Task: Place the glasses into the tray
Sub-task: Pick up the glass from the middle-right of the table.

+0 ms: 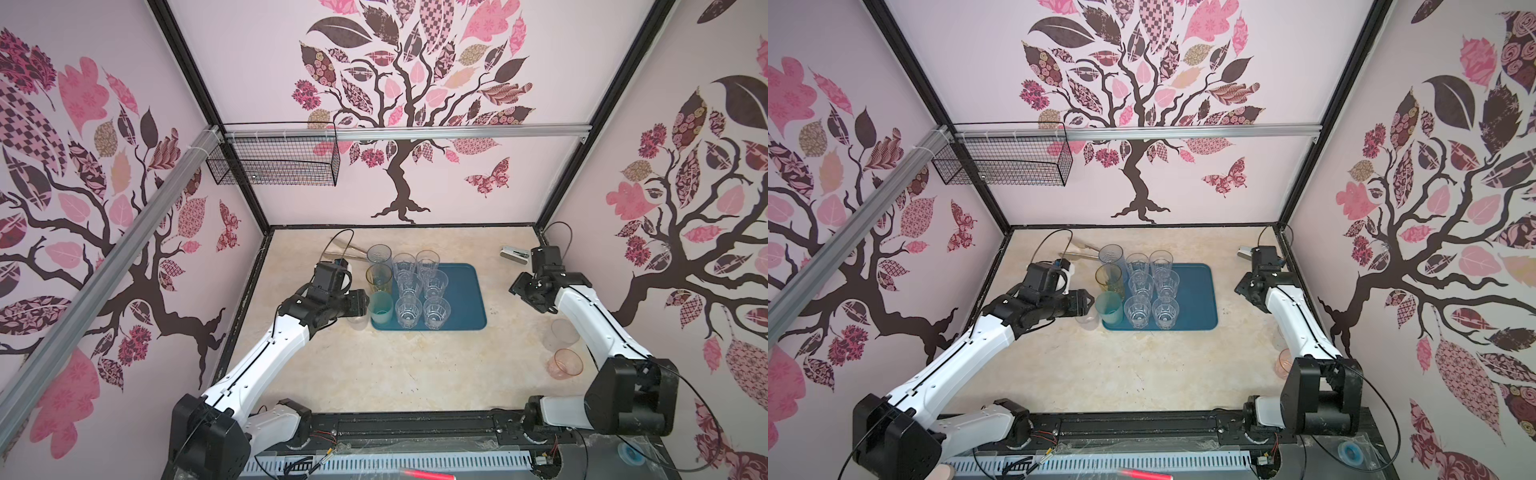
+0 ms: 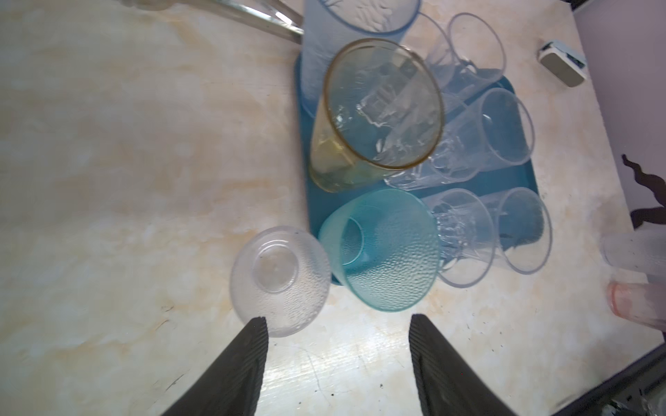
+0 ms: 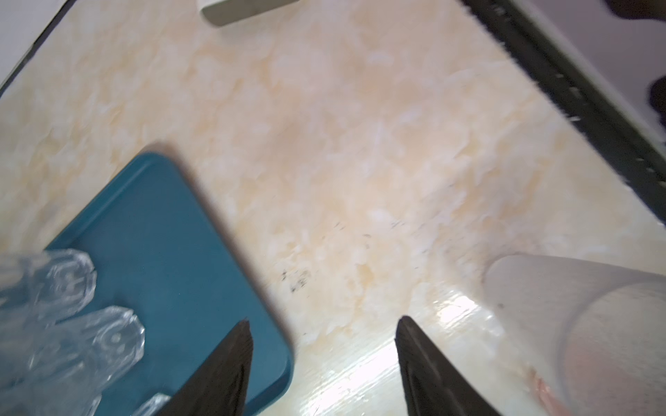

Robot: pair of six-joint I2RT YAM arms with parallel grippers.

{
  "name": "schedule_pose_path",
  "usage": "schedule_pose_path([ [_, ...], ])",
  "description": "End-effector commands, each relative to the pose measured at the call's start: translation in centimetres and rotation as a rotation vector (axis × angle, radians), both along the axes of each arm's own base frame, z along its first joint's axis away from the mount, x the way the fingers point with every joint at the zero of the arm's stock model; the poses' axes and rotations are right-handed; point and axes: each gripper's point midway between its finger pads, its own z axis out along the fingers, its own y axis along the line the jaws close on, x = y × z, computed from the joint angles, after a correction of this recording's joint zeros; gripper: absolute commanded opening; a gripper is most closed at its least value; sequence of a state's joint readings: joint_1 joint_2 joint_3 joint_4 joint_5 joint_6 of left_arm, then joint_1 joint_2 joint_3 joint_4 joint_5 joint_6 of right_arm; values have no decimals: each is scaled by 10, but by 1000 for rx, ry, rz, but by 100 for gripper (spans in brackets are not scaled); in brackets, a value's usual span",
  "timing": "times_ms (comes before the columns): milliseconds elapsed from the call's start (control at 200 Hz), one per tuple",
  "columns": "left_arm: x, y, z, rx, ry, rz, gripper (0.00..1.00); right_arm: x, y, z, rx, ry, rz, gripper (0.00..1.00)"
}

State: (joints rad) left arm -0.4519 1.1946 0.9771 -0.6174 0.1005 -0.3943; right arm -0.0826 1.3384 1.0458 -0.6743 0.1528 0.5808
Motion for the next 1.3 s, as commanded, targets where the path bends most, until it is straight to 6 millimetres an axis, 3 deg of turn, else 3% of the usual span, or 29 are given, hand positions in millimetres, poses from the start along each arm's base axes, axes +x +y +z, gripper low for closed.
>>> schedule_pose_path([
  [0,10,-31,26,-68,-73,-55,66,-10,-16,26,-69,-43,-62,68],
  [135,7,-46,24,-61,-79,-94,66,-19,-32,33,-108,-50,-124,71],
  [380,5,-44,19,-45,-83,-106,67,-35,-77,15,4,-93,-312,72],
  [670,4,-49,11,-32,-53,-139,67,-33,-74,-22,65,-64,-366,70],
  [1295,2,-52,5,17,1,-182,66,-28,-76,-69,105,-23,-373,68],
])
